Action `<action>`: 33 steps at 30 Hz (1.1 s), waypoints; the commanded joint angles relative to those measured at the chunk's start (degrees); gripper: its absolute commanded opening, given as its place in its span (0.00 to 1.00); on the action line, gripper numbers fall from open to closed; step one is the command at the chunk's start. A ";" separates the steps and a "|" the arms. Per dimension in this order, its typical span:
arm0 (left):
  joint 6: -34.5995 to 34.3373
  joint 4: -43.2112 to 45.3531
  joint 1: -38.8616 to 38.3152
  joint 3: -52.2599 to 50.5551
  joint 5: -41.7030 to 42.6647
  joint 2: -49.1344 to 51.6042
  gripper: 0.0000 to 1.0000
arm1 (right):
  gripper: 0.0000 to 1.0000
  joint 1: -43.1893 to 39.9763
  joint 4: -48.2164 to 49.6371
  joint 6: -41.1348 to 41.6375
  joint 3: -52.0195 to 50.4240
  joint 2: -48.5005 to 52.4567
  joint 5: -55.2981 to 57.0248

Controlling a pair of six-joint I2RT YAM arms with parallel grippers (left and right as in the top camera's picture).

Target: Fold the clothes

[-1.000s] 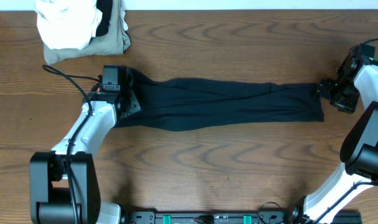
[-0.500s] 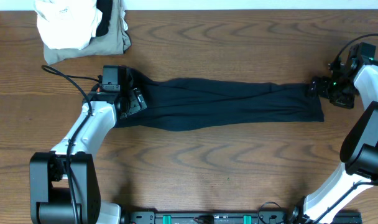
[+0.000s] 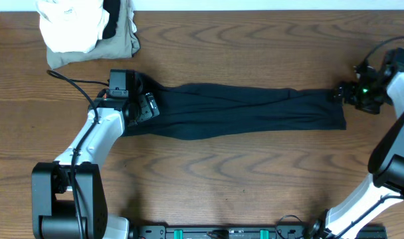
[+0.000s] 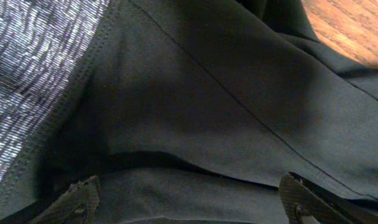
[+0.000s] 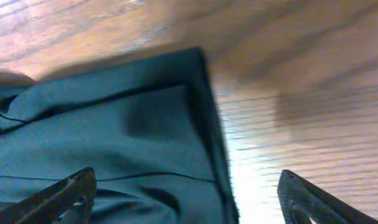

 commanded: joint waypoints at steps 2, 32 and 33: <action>1.07 0.37 0.28 -0.37 3.06 -0.31 0.94 | 0.91 -3.74 0.09 -5.33 -0.07 -0.24 -8.46; 15.82 1.68 0.28 -0.37 26.08 -3.19 0.95 | 0.91 -5.09 -0.09 -8.52 -0.07 4.85 -10.49; 15.85 1.70 0.31 -0.37 26.05 -3.19 0.95 | 0.91 -5.09 -0.07 -8.55 -0.07 5.35 -10.49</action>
